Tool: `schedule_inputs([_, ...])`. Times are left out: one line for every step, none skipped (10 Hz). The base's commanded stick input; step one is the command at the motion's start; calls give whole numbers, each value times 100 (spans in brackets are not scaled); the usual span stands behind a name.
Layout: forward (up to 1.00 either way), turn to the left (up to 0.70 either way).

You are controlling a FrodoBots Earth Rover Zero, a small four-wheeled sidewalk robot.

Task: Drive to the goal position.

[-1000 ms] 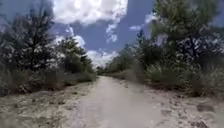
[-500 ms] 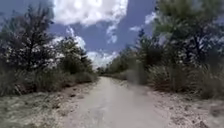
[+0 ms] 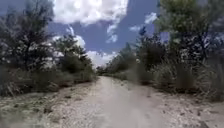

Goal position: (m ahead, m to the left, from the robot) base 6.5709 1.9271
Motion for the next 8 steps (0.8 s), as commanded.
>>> schedule_inputs([45, 0])
schedule_inputs([45, 0])
schedule_inputs([45, 0])
schedule_inputs([45, 0])
schedule_inputs([45, 0])
schedule_inputs([45, 0])
schedule_inputs([45, 0])
schedule_inputs([45, 0])
